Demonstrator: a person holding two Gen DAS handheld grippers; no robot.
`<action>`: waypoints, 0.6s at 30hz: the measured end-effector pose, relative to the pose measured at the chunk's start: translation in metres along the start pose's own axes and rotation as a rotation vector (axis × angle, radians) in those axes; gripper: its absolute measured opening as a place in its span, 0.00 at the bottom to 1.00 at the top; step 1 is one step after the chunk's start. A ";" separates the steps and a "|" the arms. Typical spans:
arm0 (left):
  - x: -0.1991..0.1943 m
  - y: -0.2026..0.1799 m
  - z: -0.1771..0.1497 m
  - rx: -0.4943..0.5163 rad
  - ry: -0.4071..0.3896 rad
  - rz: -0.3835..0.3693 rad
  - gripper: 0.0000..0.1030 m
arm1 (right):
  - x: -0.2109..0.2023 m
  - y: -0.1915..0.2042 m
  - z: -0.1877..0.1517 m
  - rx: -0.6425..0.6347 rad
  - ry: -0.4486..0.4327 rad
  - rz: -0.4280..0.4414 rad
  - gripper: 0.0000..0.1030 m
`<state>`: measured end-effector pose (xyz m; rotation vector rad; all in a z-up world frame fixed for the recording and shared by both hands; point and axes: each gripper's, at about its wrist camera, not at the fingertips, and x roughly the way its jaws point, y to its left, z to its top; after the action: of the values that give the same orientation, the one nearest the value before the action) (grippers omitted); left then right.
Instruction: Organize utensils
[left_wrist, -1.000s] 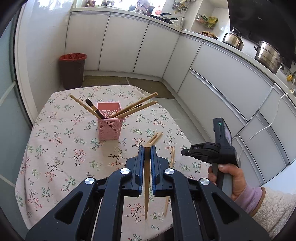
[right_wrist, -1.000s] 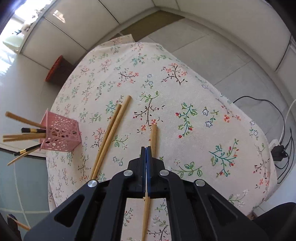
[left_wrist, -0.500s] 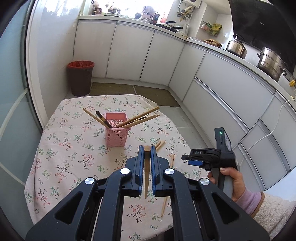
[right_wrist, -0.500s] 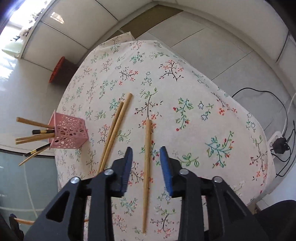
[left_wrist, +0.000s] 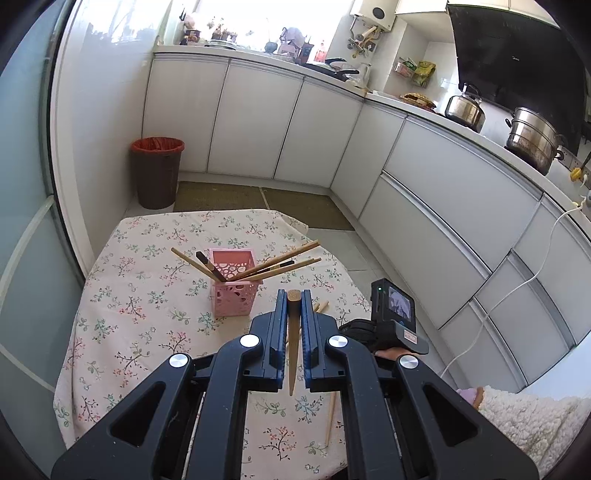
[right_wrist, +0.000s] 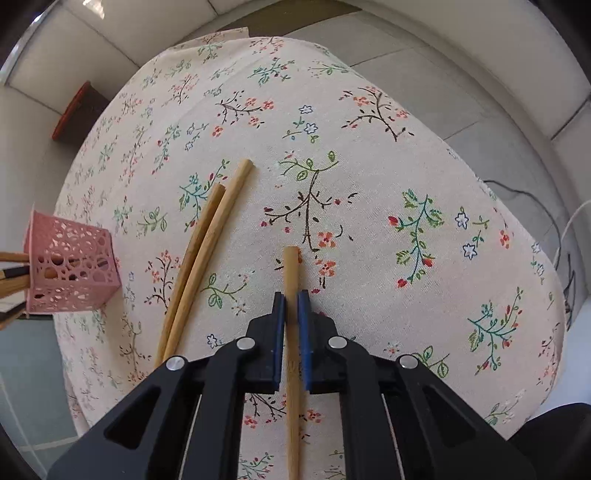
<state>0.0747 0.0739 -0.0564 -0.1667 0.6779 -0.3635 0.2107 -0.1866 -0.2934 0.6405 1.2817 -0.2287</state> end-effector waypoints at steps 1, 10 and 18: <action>0.000 0.000 0.000 -0.002 -0.001 0.002 0.06 | -0.007 -0.005 -0.001 0.004 -0.022 0.024 0.07; -0.014 -0.002 0.007 -0.023 -0.028 0.013 0.06 | -0.135 0.001 -0.052 -0.220 -0.257 0.159 0.07; -0.022 -0.003 0.019 -0.054 -0.031 0.025 0.06 | -0.217 0.017 -0.085 -0.364 -0.362 0.248 0.07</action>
<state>0.0699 0.0806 -0.0284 -0.2141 0.6592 -0.3182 0.0867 -0.1654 -0.0963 0.4150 0.8562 0.0917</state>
